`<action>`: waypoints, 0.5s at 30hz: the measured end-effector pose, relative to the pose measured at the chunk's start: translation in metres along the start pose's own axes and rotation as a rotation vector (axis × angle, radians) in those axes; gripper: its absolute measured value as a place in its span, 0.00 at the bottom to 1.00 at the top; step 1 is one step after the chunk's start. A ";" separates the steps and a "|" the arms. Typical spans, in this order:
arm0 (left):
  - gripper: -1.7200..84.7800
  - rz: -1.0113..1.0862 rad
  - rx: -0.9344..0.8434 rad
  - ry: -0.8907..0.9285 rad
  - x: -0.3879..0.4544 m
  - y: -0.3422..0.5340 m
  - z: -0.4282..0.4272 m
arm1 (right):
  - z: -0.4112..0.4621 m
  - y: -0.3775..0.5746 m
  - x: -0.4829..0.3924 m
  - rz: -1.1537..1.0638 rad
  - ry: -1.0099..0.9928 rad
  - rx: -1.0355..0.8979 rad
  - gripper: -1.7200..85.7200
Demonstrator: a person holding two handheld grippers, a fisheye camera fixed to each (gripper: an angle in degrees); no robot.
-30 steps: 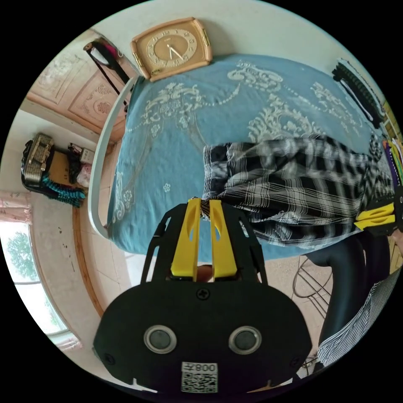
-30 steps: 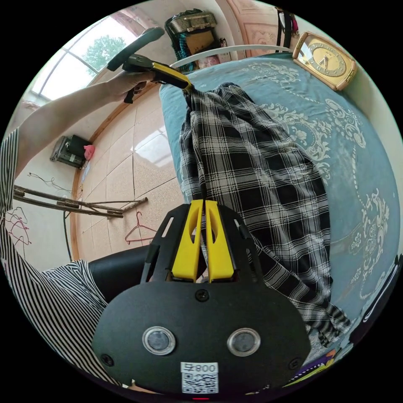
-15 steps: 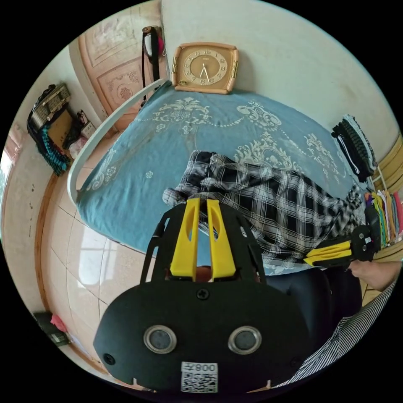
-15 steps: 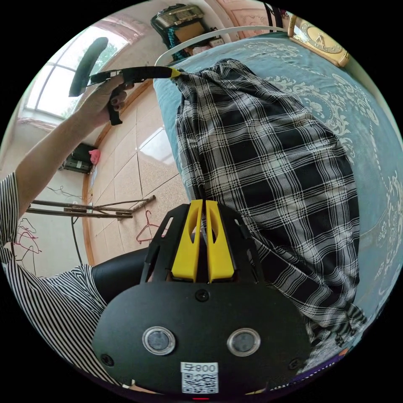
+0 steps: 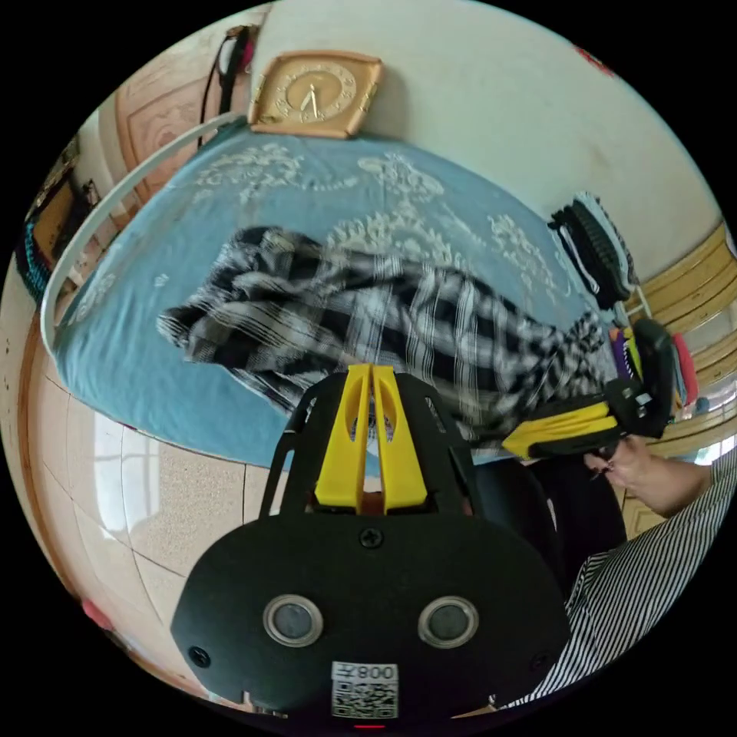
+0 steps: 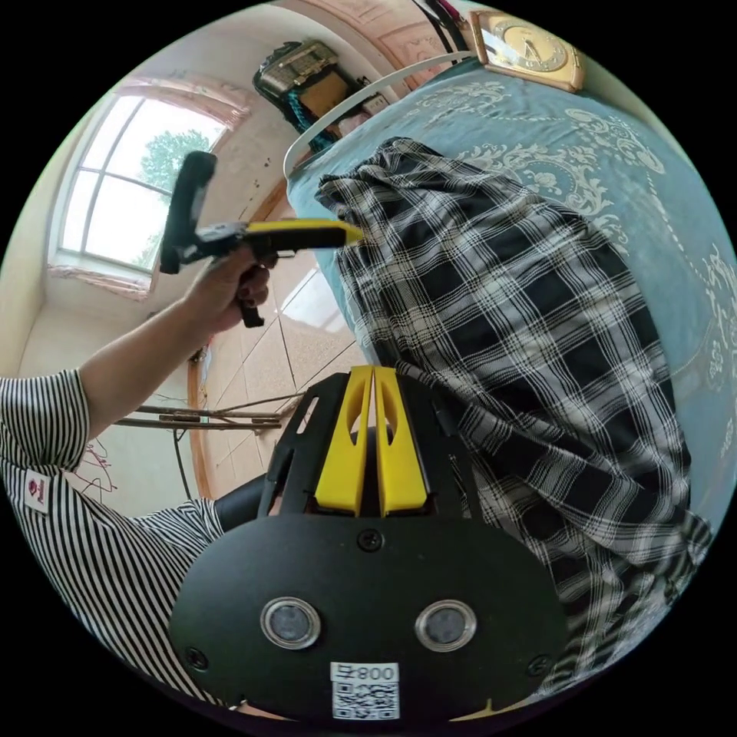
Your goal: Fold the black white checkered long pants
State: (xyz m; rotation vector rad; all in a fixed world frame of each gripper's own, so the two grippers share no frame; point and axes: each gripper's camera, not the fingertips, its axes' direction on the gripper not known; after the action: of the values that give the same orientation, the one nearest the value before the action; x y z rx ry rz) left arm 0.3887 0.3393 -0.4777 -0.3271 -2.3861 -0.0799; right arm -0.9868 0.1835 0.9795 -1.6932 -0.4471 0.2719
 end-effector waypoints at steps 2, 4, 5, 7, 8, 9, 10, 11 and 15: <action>0.02 -0.037 -0.081 -0.011 0.005 0.006 0.017 | -0.007 0.018 0.016 0.023 0.027 0.038 0.02; 0.02 -0.062 -0.047 0.039 0.012 0.012 0.013 | -0.011 0.034 0.034 0.070 0.063 0.066 0.02; 0.02 -0.060 -0.038 0.038 0.015 0.013 0.011 | -0.011 0.045 0.048 0.118 0.072 0.077 0.02; 0.02 -0.041 -0.005 0.044 0.035 0.017 0.003 | -0.003 0.059 0.072 0.187 0.058 0.066 0.02; 0.03 -0.039 -0.002 0.059 0.041 0.018 0.002 | 0.004 0.068 0.087 0.219 0.048 0.049 0.02; 0.03 -0.026 0.005 0.107 0.056 0.018 0.002 | 0.007 0.072 0.093 0.236 0.047 0.038 0.02; 0.03 0.007 0.008 0.164 0.075 0.017 0.003 | 0.013 0.081 0.106 0.266 0.028 0.022 0.02; 0.03 0.027 0.007 0.186 0.085 0.016 0.004 | 0.011 0.090 0.115 0.281 -0.013 0.046 0.02; 0.06 0.209 -0.038 0.270 0.170 0.001 0.023 | -0.014 0.123 0.142 0.325 0.057 0.145 0.03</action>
State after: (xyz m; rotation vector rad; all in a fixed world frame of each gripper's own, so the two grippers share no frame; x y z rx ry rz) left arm 0.2529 0.3795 -0.3814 -0.5466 -2.0740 -0.0676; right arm -0.8365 0.2180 0.8715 -1.6224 -0.1047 0.4795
